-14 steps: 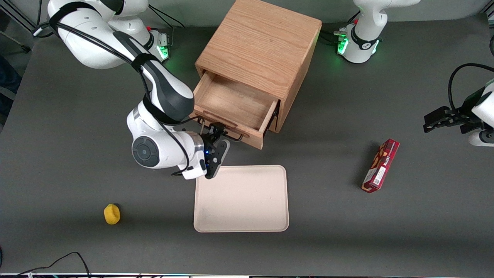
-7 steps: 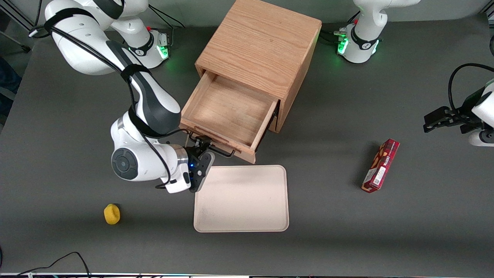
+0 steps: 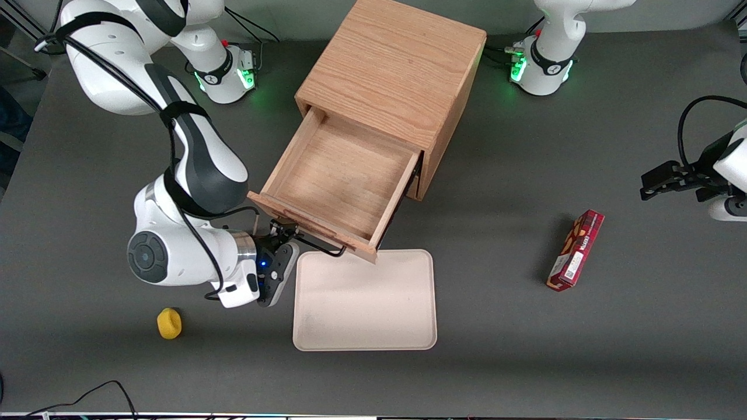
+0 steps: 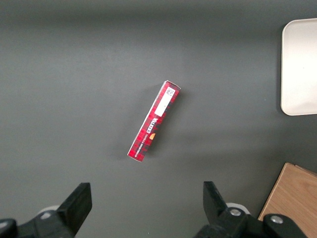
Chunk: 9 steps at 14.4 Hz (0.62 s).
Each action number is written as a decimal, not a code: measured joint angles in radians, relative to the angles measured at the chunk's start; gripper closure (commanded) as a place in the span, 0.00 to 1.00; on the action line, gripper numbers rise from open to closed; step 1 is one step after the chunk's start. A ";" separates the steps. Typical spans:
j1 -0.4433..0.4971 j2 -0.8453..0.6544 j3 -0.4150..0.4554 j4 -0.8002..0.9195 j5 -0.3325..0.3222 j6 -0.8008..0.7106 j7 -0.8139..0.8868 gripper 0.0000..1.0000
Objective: Open upper drawer
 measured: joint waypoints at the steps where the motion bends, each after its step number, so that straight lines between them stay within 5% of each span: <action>1: 0.002 -0.001 0.000 0.015 0.000 -0.002 0.000 0.00; 5: 0.003 -0.077 0.002 0.098 0.000 -0.026 0.017 0.00; 9: 0.002 -0.264 -0.006 0.104 -0.004 -0.136 0.391 0.00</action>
